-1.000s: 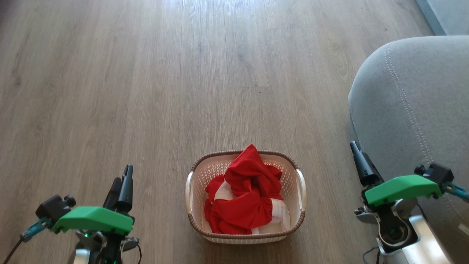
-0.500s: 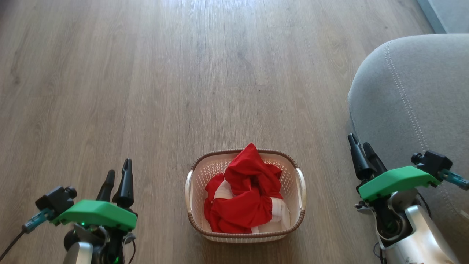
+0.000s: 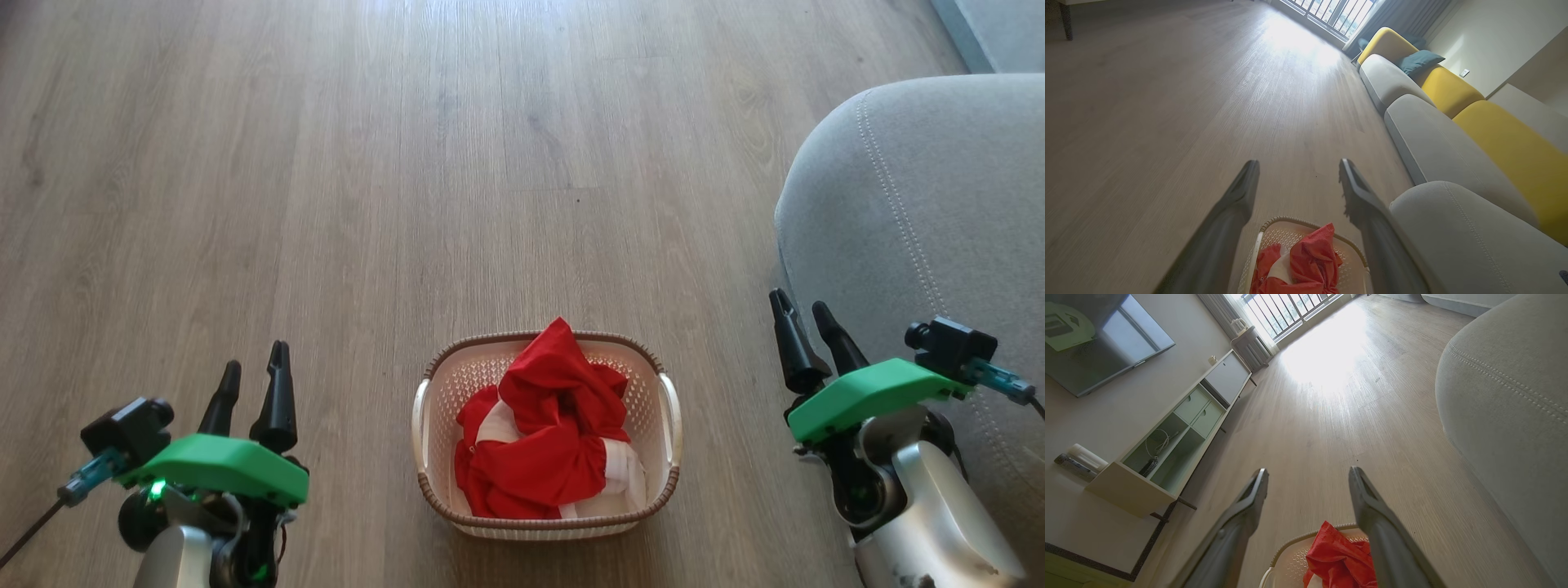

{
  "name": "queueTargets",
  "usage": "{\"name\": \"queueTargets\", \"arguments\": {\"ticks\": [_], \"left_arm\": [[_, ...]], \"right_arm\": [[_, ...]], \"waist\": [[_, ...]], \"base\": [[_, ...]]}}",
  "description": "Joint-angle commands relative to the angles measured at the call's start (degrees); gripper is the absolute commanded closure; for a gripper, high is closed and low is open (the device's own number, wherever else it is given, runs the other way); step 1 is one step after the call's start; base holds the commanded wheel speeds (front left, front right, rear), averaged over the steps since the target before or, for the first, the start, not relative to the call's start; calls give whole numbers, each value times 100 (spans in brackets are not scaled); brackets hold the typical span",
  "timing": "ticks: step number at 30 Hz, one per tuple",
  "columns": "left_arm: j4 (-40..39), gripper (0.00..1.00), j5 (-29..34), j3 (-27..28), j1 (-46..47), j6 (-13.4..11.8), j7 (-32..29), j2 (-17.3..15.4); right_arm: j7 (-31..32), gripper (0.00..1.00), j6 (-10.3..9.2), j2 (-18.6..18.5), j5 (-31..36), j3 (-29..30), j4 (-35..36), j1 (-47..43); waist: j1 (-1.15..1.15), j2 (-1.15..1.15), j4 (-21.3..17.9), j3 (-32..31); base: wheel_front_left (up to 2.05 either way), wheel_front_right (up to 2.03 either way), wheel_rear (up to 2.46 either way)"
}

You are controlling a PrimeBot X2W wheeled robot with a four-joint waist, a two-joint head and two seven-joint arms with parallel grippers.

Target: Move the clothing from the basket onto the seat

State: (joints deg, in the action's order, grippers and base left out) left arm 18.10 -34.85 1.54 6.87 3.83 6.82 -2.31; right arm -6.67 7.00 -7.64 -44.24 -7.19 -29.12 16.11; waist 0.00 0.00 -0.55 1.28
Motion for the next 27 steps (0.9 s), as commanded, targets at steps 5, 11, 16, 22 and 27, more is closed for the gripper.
{"name": "queueTargets", "arguments": {"ticks": [5,11,16,22,27], "left_arm": [[-165,0,531,137,360,-30,171,-84],[-235,0,947,173,428,-68,271,-74],[-265,0,1284,216,491,-116,355,-63],[-309,0,1624,265,532,-158,439,-56],[-329,0,1937,306,559,-201,522,-51]], "right_arm": [[-180,0,33,-124,494,-107,73,436],[-281,0,35,-155,842,-155,20,535],[-366,0,37,-169,1174,-130,-18,622],[-450,0,39,-167,1534,-78,-67,704],[-534,0,41,-150,1886,23,-165,760]], "waist": [[0,0,-6,9],[0,0,3,24],[0,0,5,42],[0,0,0,52],[0,0,-9,60]], "base": [[0,0,0],[0,0,0],[0,0,0],[0,0,0],[0,0,0]]}}
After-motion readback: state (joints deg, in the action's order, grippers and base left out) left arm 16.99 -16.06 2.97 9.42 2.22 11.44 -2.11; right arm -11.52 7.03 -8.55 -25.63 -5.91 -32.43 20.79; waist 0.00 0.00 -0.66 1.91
